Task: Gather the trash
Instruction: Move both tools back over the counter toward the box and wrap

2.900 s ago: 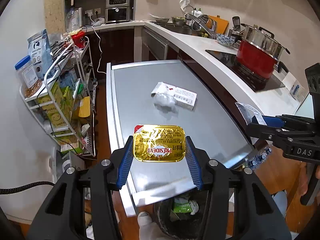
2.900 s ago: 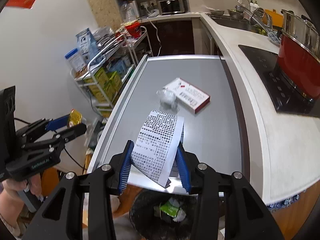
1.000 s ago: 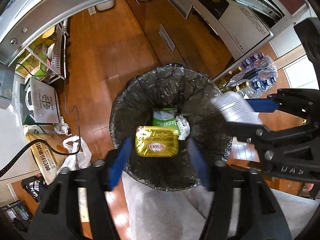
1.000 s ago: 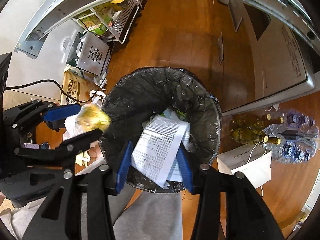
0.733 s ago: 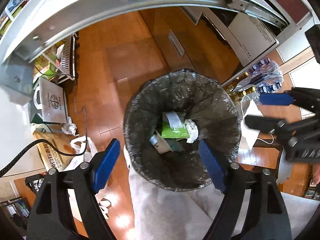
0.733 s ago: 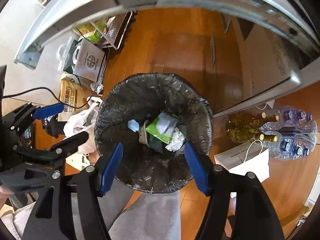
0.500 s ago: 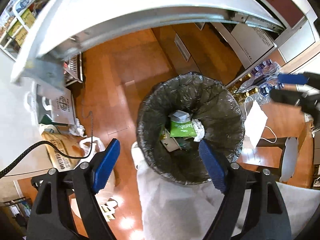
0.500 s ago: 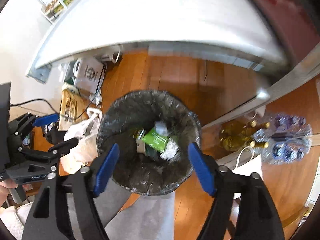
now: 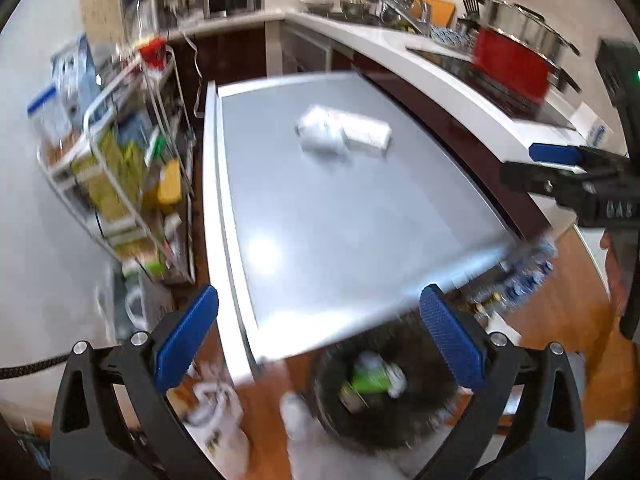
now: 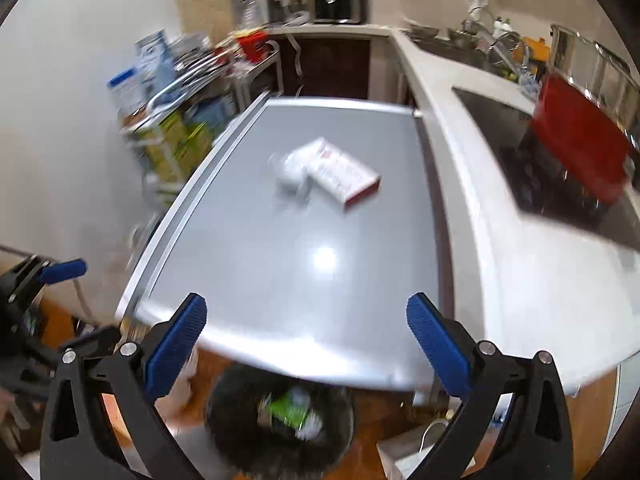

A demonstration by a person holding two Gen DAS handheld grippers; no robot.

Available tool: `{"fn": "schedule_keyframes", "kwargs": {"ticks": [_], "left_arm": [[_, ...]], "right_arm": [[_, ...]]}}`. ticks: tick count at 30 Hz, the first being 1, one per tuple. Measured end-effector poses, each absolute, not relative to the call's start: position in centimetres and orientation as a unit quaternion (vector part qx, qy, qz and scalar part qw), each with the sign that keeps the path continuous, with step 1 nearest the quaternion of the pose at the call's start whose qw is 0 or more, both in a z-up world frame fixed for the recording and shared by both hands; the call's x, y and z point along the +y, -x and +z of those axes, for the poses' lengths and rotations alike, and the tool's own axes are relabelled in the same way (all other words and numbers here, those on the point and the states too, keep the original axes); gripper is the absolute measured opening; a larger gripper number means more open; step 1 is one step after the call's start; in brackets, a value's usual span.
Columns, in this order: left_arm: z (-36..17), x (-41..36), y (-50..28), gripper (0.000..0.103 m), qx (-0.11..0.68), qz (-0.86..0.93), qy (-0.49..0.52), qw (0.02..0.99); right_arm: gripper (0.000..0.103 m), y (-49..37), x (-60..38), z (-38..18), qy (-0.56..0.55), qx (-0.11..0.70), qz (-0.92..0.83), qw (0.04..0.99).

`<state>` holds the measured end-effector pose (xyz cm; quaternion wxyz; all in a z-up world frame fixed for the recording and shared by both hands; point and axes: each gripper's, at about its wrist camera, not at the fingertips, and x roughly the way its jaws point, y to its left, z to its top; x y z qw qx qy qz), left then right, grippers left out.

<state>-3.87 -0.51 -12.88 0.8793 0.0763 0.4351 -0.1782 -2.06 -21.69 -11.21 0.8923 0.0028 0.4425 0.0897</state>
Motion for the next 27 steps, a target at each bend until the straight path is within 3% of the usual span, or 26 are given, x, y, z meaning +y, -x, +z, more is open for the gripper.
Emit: {"fn": "schedule_keyframes", "kwargs": {"ticks": [7, 16, 19, 24, 26, 27], "left_arm": [[-14.0, -3.1, -6.0, 0.101, 0.438, -0.202, -0.063, 0.874], [-18.3, -7.7, -14.1, 0.1, 0.469, -0.214, -0.031, 0.856], [-19.4, -8.8, -15.4, 0.086, 0.483, -0.211, -0.036, 0.849], [-21.6, -8.1, -17.6, 0.046, 0.518, -0.214, -0.006, 0.828], [-22.1, -7.1, -18.1, 0.036, 0.526, -0.227, 0.011, 0.819], [-22.0, -6.5, -18.2, 0.036, 0.525, -0.229, 0.02, 0.819]], "right_arm": [[0.099, -10.1, -19.8, -10.9, 0.087, 0.455, 0.083, 0.882], [0.099, -18.0, -21.2, -12.1, 0.07, 0.494, 0.061, 0.864], [0.098, -19.3, -21.1, -13.4, 0.066, 0.504, 0.052, 0.86], [0.098, -20.7, -21.6, -15.0, 0.051, 0.518, 0.057, 0.852], [0.098, -21.2, -21.7, -15.5, 0.051, 0.523, 0.056, 0.849], [0.098, -21.4, -21.6, -15.9, 0.051, 0.527, 0.06, 0.846]]}}
